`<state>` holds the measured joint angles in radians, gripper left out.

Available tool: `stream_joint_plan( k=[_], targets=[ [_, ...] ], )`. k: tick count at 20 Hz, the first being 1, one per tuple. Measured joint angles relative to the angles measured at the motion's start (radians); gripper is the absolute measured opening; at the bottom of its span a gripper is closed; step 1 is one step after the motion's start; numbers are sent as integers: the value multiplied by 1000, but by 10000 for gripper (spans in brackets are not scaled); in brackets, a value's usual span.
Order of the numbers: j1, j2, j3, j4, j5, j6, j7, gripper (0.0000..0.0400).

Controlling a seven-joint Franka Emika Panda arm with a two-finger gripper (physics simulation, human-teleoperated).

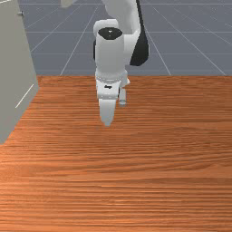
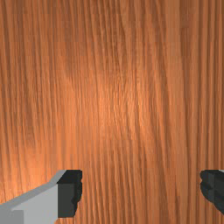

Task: Close the drawer

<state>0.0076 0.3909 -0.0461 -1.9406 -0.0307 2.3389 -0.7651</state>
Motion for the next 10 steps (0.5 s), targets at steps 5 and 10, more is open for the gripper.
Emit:
stream_joint_plan(
  k=[5, 10],
  targets=[
    [0, 0, 0, 0, 0, 0, 0, 33],
    [3, -286, -1, 166, -2, -252, -5, 3]
  ],
)
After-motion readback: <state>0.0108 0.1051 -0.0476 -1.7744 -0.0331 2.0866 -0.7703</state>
